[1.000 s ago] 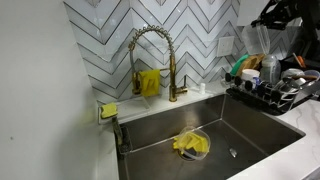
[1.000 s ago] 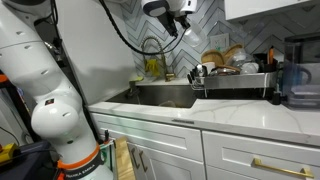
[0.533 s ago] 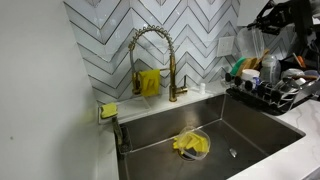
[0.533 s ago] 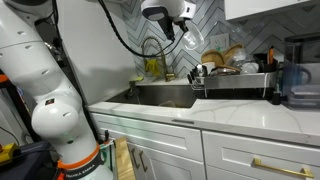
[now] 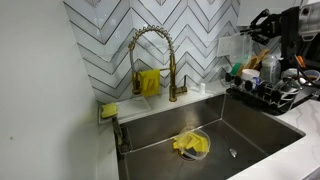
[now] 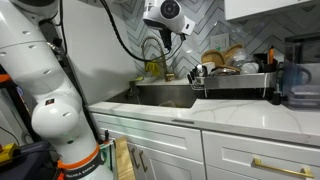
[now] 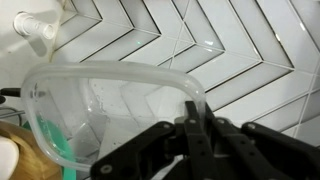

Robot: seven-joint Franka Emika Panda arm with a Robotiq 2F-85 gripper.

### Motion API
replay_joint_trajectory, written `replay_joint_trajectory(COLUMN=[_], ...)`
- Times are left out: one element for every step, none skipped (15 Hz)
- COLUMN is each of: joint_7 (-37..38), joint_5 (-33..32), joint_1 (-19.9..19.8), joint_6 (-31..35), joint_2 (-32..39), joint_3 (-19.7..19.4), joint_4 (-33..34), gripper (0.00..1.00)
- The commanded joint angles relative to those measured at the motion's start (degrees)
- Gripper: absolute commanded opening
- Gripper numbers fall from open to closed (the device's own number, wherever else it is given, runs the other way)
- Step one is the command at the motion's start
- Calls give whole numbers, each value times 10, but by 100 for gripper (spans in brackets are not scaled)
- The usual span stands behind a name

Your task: Put the transparent lunch box upside down on the dish rack

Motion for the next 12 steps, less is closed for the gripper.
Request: replay_joint_trajectory(joint_7=[-33, -25, -18, -18, -18, -18, -18, -18, -24, -31, -36, -43], joint_5=[40, 27, 20, 20, 20, 20, 20, 26, 35, 45, 55, 67], joint_1=[-17, -21, -19, -21, -22, -23, -23, -22, -19, -17, -14, -12], joint_6=[-60, -58, -42, -44, -48, -49, -49, -53, -51, -56, -53, -55], joint_2=[25, 31, 24, 32, 37, 39, 39, 42, 47, 50, 54, 56], joint_3=[-5, -5, 2, 1, 0, 0, 0, 0, 4, 6, 9, 12], joint_4=[-10, -10, -2, -2, -2, -2, -2, 2, 8, 11, 13, 12], gripper=[2, 2, 7, 7, 7, 7, 2, 2, 2, 2, 2, 2])
